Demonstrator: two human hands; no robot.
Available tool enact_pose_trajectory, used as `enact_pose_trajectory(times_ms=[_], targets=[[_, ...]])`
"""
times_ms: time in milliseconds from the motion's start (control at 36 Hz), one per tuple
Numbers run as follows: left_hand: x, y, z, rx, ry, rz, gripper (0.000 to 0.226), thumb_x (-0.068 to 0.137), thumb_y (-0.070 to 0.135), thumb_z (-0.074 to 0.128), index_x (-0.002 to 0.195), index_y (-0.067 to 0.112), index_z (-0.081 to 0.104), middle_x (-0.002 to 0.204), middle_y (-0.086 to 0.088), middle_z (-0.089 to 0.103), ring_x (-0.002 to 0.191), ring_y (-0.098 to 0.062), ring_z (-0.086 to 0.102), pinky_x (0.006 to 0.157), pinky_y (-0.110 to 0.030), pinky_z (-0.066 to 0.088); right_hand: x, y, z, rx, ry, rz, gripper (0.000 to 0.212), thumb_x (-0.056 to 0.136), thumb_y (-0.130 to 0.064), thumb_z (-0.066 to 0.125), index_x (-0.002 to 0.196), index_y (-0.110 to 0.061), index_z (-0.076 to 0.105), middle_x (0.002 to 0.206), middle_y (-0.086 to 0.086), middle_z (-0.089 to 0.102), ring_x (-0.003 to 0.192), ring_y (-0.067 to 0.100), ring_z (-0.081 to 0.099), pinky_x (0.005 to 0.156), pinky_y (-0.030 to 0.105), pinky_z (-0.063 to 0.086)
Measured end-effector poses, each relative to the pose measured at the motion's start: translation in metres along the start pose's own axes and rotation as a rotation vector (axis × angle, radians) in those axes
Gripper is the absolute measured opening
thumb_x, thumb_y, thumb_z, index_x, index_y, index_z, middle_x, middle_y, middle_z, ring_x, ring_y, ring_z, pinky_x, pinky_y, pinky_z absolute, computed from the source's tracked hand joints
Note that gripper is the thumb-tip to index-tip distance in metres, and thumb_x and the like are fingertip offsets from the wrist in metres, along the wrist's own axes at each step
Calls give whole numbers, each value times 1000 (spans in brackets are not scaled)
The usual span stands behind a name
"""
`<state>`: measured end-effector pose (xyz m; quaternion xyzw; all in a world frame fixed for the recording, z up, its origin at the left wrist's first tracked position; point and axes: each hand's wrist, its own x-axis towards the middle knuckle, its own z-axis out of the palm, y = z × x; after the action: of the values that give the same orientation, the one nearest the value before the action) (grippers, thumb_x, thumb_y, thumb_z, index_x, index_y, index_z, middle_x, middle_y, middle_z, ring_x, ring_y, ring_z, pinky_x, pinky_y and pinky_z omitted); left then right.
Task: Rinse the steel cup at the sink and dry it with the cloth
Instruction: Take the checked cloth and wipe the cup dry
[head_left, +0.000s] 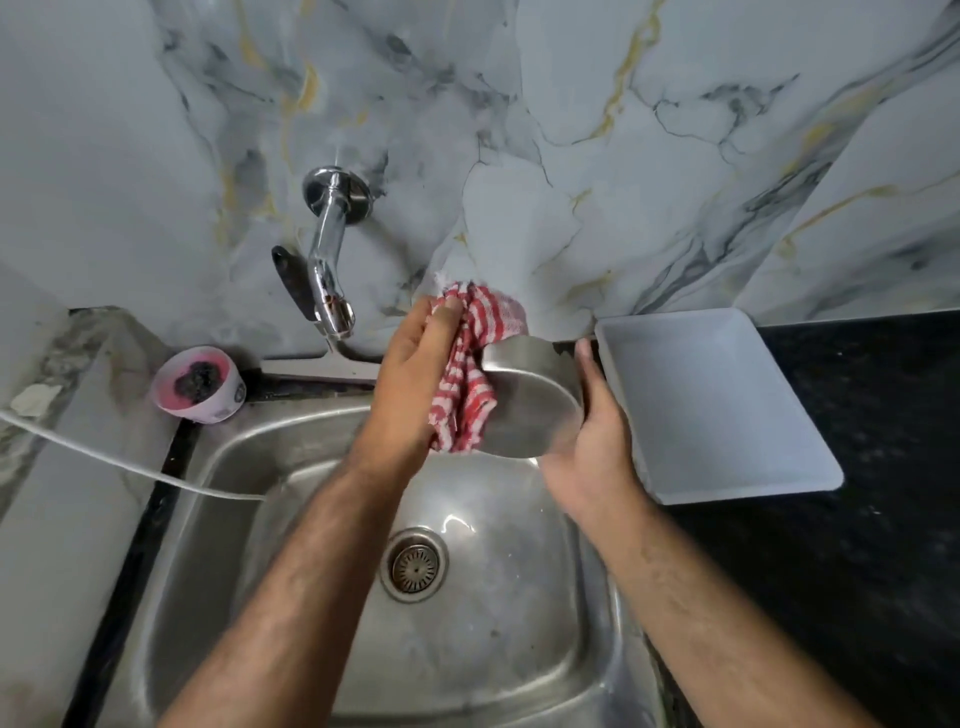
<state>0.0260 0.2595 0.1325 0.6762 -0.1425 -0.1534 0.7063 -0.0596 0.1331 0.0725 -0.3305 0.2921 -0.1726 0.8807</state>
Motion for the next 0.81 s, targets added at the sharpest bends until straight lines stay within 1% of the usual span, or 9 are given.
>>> enact_pose_trajectory(times_ms=[56, 167, 278, 361, 472, 583, 639, 750, 806], targets=[[2, 1, -4, 215, -86, 65, 38, 100, 46, 55, 96, 9, 62, 86, -14, 71, 81, -13, 66, 79, -44, 56, 4, -9, -1, -360, -88, -148, 60, 90, -72, 71, 98, -14, 84, 107, 18, 82, 105, 34, 77, 98, 55, 54], [-2, 2, 8, 188, -75, 63, 31, 101, 46, 56, 86, 19, 60, 76, -5, 66, 74, -13, 62, 74, -41, 51, 8, -18, 14, -615, -164, -281, 48, 92, -73, 68, 103, -31, 91, 103, -3, 90, 107, 18, 84, 109, 52, 62], [-5, -4, 4, -55, 219, -59, 27, 108, 38, 51, 120, 19, 65, 96, 3, 79, 85, -14, 76, 77, -36, 61, 11, -23, 19, -212, -37, -136, 64, 73, -76, 87, 93, -17, 69, 101, 14, 71, 89, 32, 69, 86, 49, 57], [-23, -9, 5, -124, 268, -75, 28, 109, 42, 46, 125, 28, 65, 108, 11, 79, 98, -4, 75, 86, -32, 59, 14, -26, 21, 50, 84, 5, 50, 87, -63, 84, 84, -12, 86, 97, 11, 87, 85, 30, 84, 72, 42, 69], [-38, -6, 12, -89, 283, 90, 27, 113, 35, 39, 127, 35, 61, 110, 39, 68, 105, 18, 62, 86, -2, 45, 5, -14, 26, 221, 112, 143, 45, 94, -53, 76, 107, -11, 87, 108, 13, 87, 96, 31, 84, 81, 40, 67], [-9, 3, -1, -96, 209, -59, 30, 109, 37, 47, 121, 21, 69, 99, 15, 80, 95, -2, 75, 83, -26, 56, -3, -4, 26, 113, 94, 156, 58, 101, -60, 65, 126, -11, 82, 127, 19, 83, 113, 34, 80, 103, 48, 62], [9, 7, -15, -57, 93, -153, 39, 106, 40, 49, 127, 15, 70, 114, -3, 80, 109, -19, 75, 100, -43, 54, -4, -7, 28, -15, 37, 99, 80, 86, -70, 70, 135, -8, 78, 134, 22, 80, 127, 40, 75, 117, 57, 54], [31, 14, -28, 216, -170, -141, 38, 92, 59, 59, 108, 30, 77, 109, -3, 80, 104, -21, 75, 101, -50, 53, 5, -16, 32, -354, -81, -22, 47, 92, -64, 76, 79, -20, 88, 82, 2, 86, 79, 18, 82, 77, 38, 66], [36, 14, -23, 200, -166, -121, 34, 93, 55, 59, 103, 28, 77, 102, -1, 81, 98, -19, 77, 97, -47, 55, 8, -19, 41, -414, -64, -55, 39, 94, -54, 75, 84, -20, 91, 85, 6, 89, 81, 20, 85, 74, 35, 67]])
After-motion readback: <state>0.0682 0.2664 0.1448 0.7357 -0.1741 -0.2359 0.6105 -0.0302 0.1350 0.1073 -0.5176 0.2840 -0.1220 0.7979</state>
